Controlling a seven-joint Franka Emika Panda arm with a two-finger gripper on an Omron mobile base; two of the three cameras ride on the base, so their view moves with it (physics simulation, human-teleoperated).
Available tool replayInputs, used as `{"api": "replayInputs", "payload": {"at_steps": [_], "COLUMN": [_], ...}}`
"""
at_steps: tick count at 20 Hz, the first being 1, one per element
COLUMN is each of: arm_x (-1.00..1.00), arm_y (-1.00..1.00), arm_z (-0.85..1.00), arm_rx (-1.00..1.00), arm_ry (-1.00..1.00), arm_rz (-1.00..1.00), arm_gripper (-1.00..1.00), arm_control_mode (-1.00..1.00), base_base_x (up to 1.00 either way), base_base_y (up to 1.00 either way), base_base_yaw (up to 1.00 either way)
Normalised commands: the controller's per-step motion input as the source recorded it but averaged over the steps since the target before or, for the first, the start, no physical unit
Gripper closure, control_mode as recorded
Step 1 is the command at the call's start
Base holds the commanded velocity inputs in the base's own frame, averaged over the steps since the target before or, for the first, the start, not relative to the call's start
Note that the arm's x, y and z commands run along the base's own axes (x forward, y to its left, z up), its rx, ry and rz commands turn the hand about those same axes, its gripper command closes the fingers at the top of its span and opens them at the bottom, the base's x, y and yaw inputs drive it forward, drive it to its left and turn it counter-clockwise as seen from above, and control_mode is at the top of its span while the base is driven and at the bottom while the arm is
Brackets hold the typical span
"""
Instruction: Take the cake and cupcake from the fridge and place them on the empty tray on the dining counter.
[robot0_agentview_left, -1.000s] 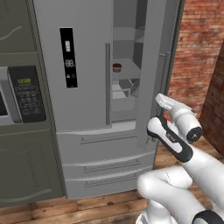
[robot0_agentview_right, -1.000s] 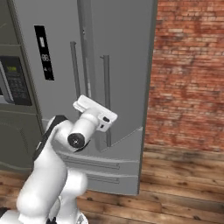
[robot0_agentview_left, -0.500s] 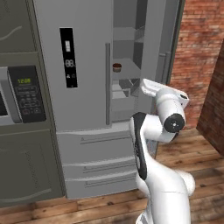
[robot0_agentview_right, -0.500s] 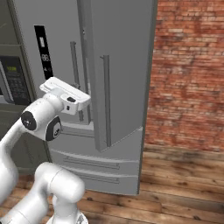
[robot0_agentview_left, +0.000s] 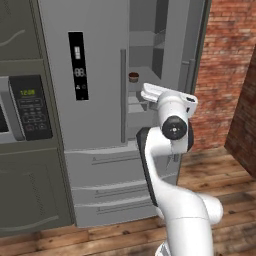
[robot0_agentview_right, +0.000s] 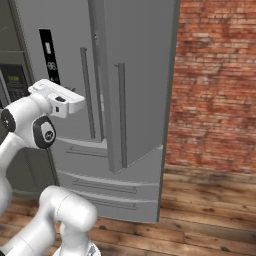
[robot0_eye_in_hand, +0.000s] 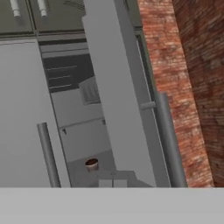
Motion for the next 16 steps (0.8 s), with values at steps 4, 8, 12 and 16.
{"api": "replayInputs", "payload": {"at_steps": [4, 8, 12, 16], "arm_x": [0.34, 0.40, 0.47, 0.46], "arm_y": [-0.01, 0.00, 0.01, 0.00], "arm_z": [-0.31, -0.23, -0.15, -0.16], "arm_rx": [-0.04, -0.03, -0.02, 0.00], "arm_ry": [0.00, 0.00, 0.00, 0.00], "arm_rz": [-0.05, -0.07, -0.06, -0.04], "arm_gripper": [1.00, 1.00, 1.00, 1.00], "arm_control_mode": [-1.00, -1.00, -1.00, -1.00], "base_base_x": [0.00, 0.00, 0.00, 0.00], "base_base_y": [0.00, 0.00, 0.00, 0.00], "base_base_yaw": [0.00, 0.00, 0.00, 0.00]}}
